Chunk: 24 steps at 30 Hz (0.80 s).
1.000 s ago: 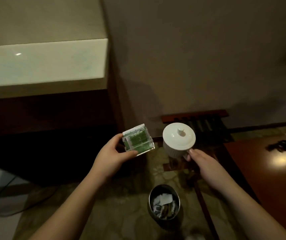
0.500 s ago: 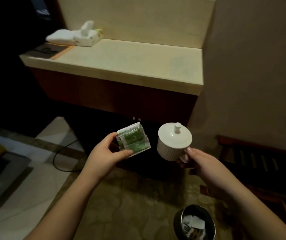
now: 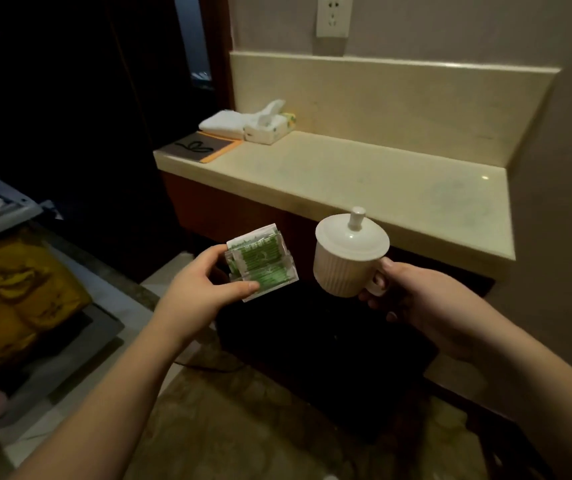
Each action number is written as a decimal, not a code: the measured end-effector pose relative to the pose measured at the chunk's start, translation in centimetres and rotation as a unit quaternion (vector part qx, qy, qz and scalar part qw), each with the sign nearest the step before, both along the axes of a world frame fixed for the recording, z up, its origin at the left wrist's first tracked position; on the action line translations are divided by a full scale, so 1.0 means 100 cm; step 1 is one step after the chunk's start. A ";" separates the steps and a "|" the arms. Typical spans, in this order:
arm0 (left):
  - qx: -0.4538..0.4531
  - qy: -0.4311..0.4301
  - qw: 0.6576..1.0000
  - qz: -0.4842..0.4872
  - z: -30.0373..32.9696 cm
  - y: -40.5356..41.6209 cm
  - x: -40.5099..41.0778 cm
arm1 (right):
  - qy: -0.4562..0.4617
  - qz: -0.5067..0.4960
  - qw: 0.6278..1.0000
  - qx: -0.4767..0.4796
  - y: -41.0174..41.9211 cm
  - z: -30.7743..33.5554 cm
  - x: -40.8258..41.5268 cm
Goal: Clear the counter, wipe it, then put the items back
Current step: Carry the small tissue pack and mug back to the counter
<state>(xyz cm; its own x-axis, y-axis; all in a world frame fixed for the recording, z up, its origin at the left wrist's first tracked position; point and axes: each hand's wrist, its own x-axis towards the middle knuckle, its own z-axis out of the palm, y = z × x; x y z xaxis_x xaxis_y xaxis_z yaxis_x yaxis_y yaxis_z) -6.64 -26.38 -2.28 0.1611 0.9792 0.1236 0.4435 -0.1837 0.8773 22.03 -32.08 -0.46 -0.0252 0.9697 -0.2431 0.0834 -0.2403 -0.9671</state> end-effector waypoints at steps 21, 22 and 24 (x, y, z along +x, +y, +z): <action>0.027 0.025 0.996 0.081 0.076 0.224 0.011 | 0.007 0.051 0.998 0.030 0.255 0.069 0.026; 0.021 0.031 0.996 0.082 0.075 0.233 0.008 | 0.013 0.047 0.998 0.026 0.262 0.067 0.025; 0.011 0.040 0.996 0.082 0.074 0.249 0.007 | 0.025 0.033 0.999 0.018 0.274 0.064 0.021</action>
<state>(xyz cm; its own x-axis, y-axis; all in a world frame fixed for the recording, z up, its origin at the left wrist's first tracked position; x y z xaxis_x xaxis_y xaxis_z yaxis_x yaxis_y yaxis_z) -5.98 -1.47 5.10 0.0093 0.9903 0.1388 0.5371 -0.1221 0.8346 24.08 -4.66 5.99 -0.0997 0.9735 -0.2056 0.0497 -0.2015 -0.9782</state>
